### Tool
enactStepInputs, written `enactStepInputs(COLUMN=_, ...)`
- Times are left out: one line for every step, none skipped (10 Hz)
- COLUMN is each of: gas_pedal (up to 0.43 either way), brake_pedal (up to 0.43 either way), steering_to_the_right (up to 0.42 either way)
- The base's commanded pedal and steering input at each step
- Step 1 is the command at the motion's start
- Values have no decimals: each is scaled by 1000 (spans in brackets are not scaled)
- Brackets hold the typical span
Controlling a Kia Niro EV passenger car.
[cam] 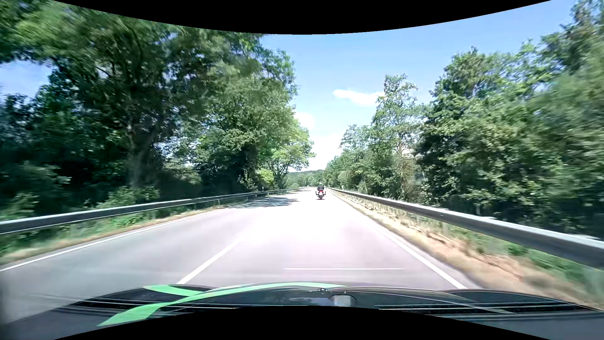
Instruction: Follow the waypoints while adhering to traffic rules and regulations
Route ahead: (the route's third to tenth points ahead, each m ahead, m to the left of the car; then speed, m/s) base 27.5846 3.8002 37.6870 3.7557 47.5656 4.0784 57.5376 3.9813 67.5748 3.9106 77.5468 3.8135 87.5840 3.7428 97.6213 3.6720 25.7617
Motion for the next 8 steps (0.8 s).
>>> enactStepInputs(gas_pedal=248, brake_pedal=0, steering_to_the_right=0)
enactStepInputs(gas_pedal=260, brake_pedal=0, steering_to_the_right=0)
enactStepInputs(gas_pedal=260, brake_pedal=0, steering_to_the_right=0)
enactStepInputs(gas_pedal=260, brake_pedal=0, steering_to_the_right=0)
enactStepInputs(gas_pedal=240, brake_pedal=0, steering_to_the_right=0)
enactStepInputs(gas_pedal=209, brake_pedal=0, steering_to_the_right=0)
enactStepInputs(gas_pedal=197, brake_pedal=0, steering_to_the_right=0)
enactStepInputs(gas_pedal=189, brake_pedal=0, steering_to_the_right=0)
